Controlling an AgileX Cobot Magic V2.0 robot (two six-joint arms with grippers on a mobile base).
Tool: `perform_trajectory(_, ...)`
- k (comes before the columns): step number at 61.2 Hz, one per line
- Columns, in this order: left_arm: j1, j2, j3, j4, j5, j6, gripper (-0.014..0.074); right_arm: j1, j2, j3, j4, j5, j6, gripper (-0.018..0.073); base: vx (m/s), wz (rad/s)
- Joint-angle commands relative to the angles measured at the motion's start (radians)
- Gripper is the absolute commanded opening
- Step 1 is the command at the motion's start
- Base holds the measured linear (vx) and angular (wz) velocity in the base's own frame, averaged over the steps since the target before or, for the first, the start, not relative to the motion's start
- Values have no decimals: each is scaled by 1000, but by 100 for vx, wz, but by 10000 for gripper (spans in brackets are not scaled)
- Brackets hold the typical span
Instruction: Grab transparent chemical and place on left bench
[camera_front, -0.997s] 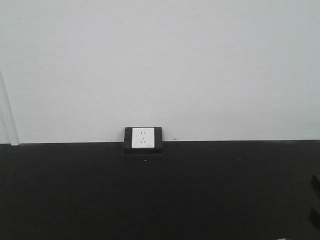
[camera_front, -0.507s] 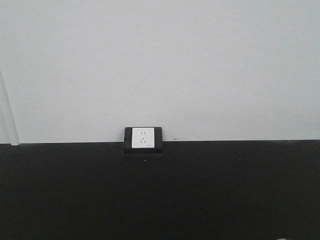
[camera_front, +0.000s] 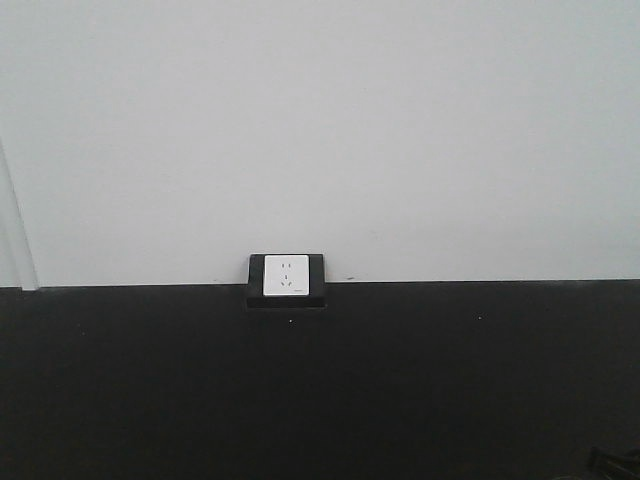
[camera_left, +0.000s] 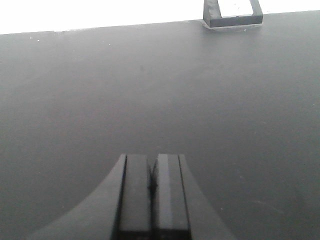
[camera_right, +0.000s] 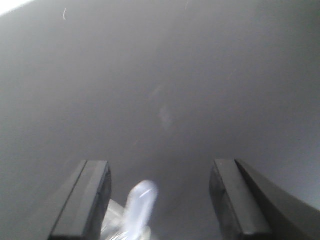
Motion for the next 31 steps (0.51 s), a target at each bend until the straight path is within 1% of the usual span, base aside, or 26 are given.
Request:
perform_trajectory(1, -2, -19, 16, -1, -78, -8, -3, -4, 5, -32, 2, 27, 34, 478, 0, 0)
perform_trajectory(9, -2, -19, 16, -1, -78, -8, -3, -4, 33, -32, 2, 38, 49, 473, 0, 0)
perform_trajectory(14, -2, -19, 16, -1, -78, -8, -3, -4, 38, -32, 2, 37, 49, 439, 0, 0)
perform_trajectory(20, -2, -19, 16, -1, -78, -8, -3, -4, 38, -32, 2, 37, 49, 325, 0, 0)
perform_trajectory(24, -2, -19, 16, -1, -78, -8, -3, -4, 38, -32, 2, 38, 49, 198, 0, 0)
perform_trajectory(31, -2, -19, 16, -1, -78, -8, -3, -4, 38, -32, 2, 38, 44, 29, 0, 0)
